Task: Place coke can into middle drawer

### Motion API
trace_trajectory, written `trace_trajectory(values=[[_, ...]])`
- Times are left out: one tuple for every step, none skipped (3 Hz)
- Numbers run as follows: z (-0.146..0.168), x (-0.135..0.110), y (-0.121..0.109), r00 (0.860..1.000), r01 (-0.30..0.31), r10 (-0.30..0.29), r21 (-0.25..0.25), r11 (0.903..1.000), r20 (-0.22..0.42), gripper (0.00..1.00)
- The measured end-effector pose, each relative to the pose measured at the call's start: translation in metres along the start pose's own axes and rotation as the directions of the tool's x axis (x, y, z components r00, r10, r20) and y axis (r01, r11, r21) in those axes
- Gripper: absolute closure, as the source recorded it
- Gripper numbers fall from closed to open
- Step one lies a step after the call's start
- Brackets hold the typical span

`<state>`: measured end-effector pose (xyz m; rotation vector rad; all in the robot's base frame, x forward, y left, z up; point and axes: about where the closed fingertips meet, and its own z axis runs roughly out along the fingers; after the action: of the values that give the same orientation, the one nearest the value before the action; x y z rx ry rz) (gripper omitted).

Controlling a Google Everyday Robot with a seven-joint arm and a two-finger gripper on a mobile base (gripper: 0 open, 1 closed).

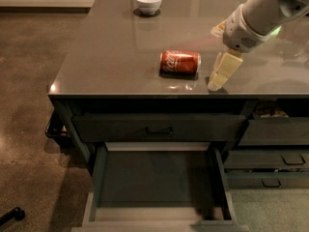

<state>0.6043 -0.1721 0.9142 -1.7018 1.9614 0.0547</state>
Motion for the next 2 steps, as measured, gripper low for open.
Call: trace_trajectory(values=[[0.019,-0.007,-0.036,0.999,0.041,-0.041,0.013,0.9991,0.036,0.0],[0.043,-0.008,-0.065,0.994,0.048,-0.048,-0.001,0.9988,0.103,0.0]])
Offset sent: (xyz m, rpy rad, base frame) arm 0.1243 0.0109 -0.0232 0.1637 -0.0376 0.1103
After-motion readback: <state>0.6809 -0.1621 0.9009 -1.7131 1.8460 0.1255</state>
